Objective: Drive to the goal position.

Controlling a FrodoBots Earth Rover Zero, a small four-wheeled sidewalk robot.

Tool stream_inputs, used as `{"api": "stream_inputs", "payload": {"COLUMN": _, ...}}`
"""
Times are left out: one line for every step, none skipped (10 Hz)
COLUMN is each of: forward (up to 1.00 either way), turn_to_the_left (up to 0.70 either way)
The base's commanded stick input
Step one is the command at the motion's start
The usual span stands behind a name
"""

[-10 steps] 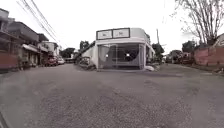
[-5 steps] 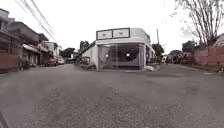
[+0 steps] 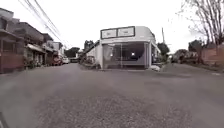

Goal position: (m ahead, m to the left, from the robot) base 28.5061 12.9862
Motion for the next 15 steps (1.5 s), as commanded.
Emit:
{"api": "stream_inputs", "payload": {"forward": 0.85, "turn_to_the_left": 0.11}}
{"api": "stream_inputs", "payload": {"forward": 0.85, "turn_to_the_left": 0.11}}
{"api": "stream_inputs", "payload": {"forward": 0.85, "turn_to_the_left": 0.11}}
{"api": "stream_inputs", "payload": {"forward": 0.85, "turn_to_the_left": 0.11}}
{"api": "stream_inputs", "payload": {"forward": 0.85, "turn_to_the_left": 0.11}}
{"api": "stream_inputs", "payload": {"forward": 0.85, "turn_to_the_left": 0.11}}
{"api": "stream_inputs", "payload": {"forward": 0.85, "turn_to_the_left": 0.11}}
{"api": "stream_inputs", "payload": {"forward": 0.85, "turn_to_the_left": 0.11}}
{"api": "stream_inputs", "payload": {"forward": 0.85, "turn_to_the_left": 0.11}}
{"api": "stream_inputs", "payload": {"forward": 0.85, "turn_to_the_left": 0.1}}
{"api": "stream_inputs", "payload": {"forward": 0.85, "turn_to_the_left": 0.1}}
{"api": "stream_inputs", "payload": {"forward": 0.85, "turn_to_the_left": 0.1}}
{"api": "stream_inputs", "payload": {"forward": 0.85, "turn_to_the_left": 0.1}}
{"api": "stream_inputs", "payload": {"forward": 0.85, "turn_to_the_left": 0.1}}
{"api": "stream_inputs", "payload": {"forward": 0.85, "turn_to_the_left": 0.1}}
